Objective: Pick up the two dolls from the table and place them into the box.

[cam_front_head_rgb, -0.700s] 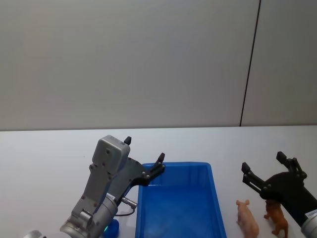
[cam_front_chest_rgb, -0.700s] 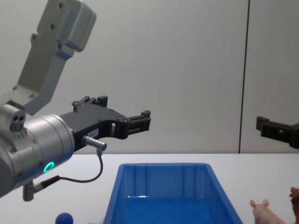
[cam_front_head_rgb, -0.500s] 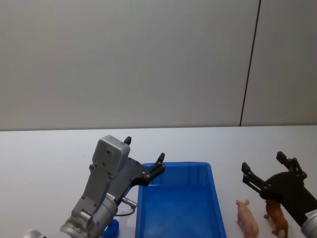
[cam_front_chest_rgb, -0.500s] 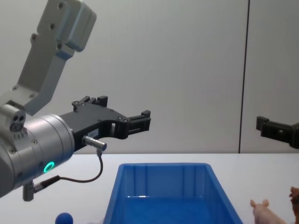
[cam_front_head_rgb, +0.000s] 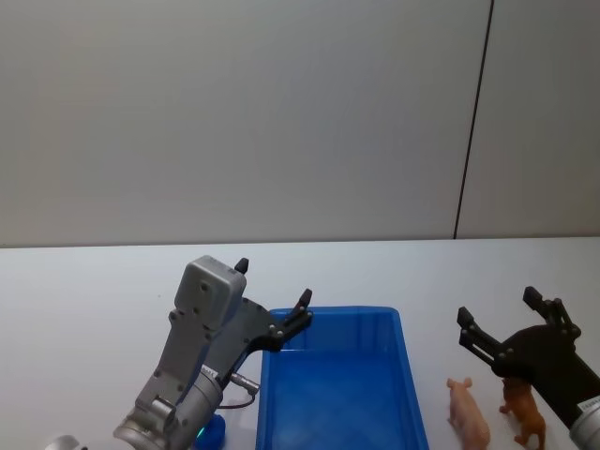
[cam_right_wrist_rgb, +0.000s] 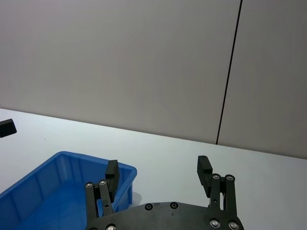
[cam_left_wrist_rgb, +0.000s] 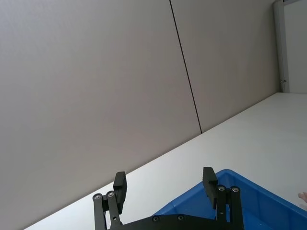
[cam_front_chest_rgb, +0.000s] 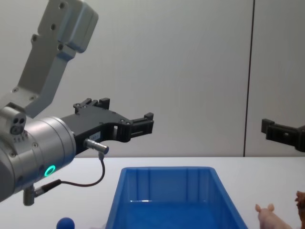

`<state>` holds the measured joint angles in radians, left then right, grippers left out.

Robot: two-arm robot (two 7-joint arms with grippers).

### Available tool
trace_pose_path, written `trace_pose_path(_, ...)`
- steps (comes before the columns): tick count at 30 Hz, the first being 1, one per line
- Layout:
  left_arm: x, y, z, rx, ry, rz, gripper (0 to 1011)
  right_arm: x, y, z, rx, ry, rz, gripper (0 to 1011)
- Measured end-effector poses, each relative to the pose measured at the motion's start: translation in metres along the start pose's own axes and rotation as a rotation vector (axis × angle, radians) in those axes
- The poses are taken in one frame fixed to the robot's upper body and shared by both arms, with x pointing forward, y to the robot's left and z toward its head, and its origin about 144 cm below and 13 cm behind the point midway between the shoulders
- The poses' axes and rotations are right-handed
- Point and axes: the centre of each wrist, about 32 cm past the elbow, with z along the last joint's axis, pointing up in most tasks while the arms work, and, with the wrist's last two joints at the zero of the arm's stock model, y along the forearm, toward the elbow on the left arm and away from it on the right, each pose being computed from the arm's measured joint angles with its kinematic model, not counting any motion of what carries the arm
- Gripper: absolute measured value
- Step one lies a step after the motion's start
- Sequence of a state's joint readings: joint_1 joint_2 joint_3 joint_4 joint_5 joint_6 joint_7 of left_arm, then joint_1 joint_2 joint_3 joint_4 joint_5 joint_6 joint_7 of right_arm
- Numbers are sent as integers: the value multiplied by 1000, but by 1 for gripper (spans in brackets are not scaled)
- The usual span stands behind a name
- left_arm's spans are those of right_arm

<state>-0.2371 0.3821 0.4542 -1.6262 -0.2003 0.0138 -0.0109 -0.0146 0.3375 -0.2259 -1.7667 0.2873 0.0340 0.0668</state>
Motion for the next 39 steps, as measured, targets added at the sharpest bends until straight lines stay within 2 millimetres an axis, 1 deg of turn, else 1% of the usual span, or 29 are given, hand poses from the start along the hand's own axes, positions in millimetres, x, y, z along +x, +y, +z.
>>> trace_pose_path(27,0,0,0,0,0,0,1001,0,0,0,-1,-1,-1,1001)
trace_pose_path(39,0,0,0,0,0,0,1001,11,-5,-1,-49,-8,-25,1001)
